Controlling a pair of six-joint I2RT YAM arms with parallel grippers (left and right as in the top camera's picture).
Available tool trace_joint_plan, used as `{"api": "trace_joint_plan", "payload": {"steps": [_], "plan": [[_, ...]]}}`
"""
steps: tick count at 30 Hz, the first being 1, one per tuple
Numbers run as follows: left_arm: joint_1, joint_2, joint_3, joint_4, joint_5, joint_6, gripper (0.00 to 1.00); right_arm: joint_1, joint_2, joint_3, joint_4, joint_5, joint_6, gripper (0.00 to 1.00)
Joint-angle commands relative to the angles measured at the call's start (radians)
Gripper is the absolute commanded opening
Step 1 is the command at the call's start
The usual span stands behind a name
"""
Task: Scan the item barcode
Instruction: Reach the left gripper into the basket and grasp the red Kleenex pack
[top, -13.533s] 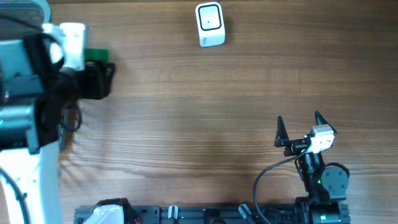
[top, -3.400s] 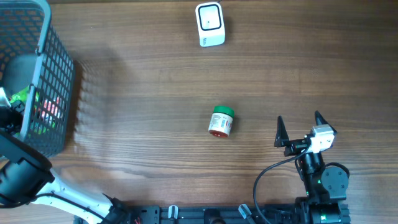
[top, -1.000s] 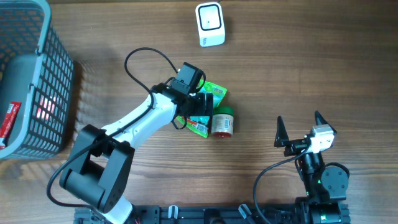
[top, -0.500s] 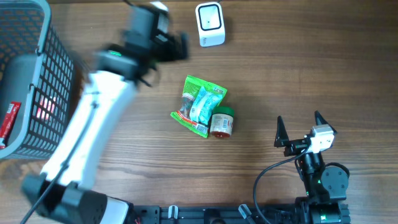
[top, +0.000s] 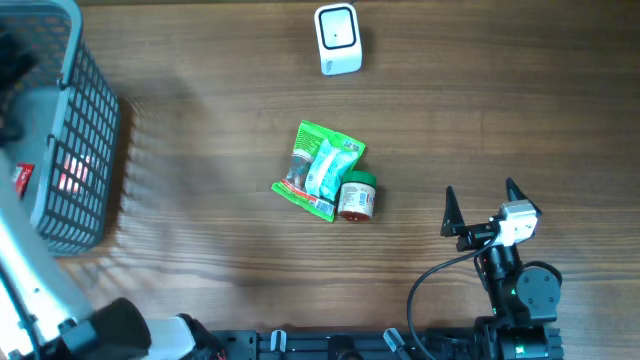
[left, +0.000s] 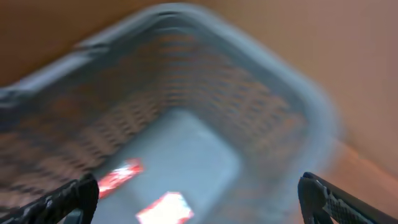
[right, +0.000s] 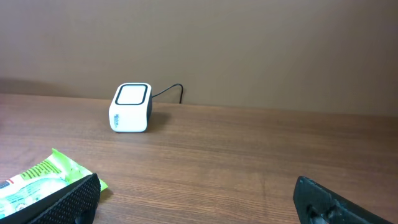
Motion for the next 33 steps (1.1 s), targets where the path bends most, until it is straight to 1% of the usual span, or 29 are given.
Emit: {"api": "trace_joint_plan", "payload": {"steps": [1,2,3,4,5,9,12,14,16,22,26,30,33], "plan": [[0.148,0.076,-0.006,-0.026,-0.007,0.155,1.0,-0.004,-0.001,-0.001,0.005,-0.012,-0.012,1.0],[0.178,0.095,-0.009,-0.038,-0.005,0.161,1.0,-0.004,-0.001,-0.001,0.006,-0.012,-0.012,1.0],[0.231,0.136,-0.018,-0.075,0.044,0.198,1.0,-0.004,-0.001,-0.001,0.005,-0.012,-0.011,1.0],[0.252,0.16,-0.021,-0.096,0.085,0.223,1.0,-0.004,-0.001,-0.001,0.006,-0.012,-0.012,1.0],[0.28,0.204,-0.022,-0.136,0.163,0.268,1.0,-0.004,-0.001,-0.001,0.006,-0.012,-0.012,1.0],[0.31,0.298,-0.032,-0.199,0.292,0.352,1.0,-0.004,-0.001,-0.001,0.006,-0.012,-0.012,1.0],[0.306,0.364,-0.034,-0.217,0.339,0.388,1.0,-0.004,-0.001,-0.001,0.006,-0.012,-0.012,1.0],[0.297,0.402,-0.034,-0.215,0.341,0.401,1.0,-0.004,-0.001,-0.001,0.005,-0.012,-0.011,1.0],[0.286,0.437,-0.034,-0.216,0.345,0.441,1.0,-0.004,-0.001,-0.001,0.005,-0.012,-0.011,1.0],[0.245,0.523,-0.034,-0.216,0.344,0.471,1.0,-0.004,-0.001,-0.001,0.006,-0.012,-0.012,1.0],[0.214,0.572,-0.053,-0.218,0.335,0.524,1.0,-0.004,-0.001,-0.001,0.006,-0.012,-0.012,1.0],[0.196,0.585,-0.097,-0.183,0.269,0.526,1.0,-0.004,-0.001,-0.001,0.005,-0.012,-0.012,1.0],[0.191,0.589,-0.14,-0.147,0.269,0.526,1.0,-0.004,-0.001,-0.001,0.005,-0.012,-0.012,1.0]]}}
